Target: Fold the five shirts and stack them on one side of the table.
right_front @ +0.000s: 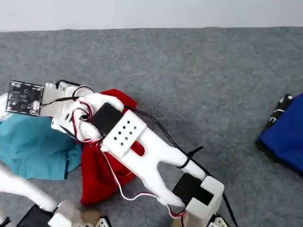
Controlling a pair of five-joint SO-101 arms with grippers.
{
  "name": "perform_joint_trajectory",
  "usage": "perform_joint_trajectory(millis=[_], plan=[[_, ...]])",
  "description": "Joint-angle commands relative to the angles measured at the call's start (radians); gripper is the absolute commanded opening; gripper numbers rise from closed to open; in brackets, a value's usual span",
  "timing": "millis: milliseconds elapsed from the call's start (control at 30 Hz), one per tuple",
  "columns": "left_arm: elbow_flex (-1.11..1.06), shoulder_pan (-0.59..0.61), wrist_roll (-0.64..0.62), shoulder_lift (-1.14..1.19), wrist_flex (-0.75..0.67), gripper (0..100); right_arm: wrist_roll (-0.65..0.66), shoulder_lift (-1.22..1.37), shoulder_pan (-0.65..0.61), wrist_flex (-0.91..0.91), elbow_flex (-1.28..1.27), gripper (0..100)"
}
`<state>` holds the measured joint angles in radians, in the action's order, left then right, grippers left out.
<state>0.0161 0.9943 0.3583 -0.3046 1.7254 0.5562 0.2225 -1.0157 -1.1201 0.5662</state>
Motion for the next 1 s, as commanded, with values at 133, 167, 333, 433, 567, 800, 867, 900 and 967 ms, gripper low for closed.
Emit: perform_joint_trajectory(millis=[133,167,333,433,567,800,867,900,967], plan=[[0.033,-0.224,0.008,-0.003,0.028,16,-0.014,-0.035,-0.008,-0.286,0.293,20.3],[0.033,-0.255,0.006,-0.003,0.028,16,-0.014,-0.033,-0.008,-0.326,0.322,20.3],[0.031,-0.376,0.0,0.0,0.028,16,-0.014,0.004,0.013,-0.536,0.318,20.1],[0.008,-0.416,-0.037,-0.003,0.028,16,-0.017,-0.004,0.013,-0.627,0.353,20.2],[-0.05,-0.468,-0.041,-0.005,0.028,16,-0.017,-0.024,0.081,-0.659,0.359,20.2],[-0.074,-0.672,-0.014,0.006,-0.006,18,-0.017,-0.065,0.305,-0.67,0.356,20.2],[-0.076,-0.733,-0.005,0.018,-0.043,20,-0.017,-0.068,0.387,-0.67,0.354,20.2],[-0.074,-0.763,-0.005,0.035,-0.055,20,-0.017,-0.07,0.43,-0.67,0.354,20.2],[-0.074,-0.812,-0.002,0.092,-0.072,21,-0.037,-0.071,0.51,-0.671,0.354,20.2]])
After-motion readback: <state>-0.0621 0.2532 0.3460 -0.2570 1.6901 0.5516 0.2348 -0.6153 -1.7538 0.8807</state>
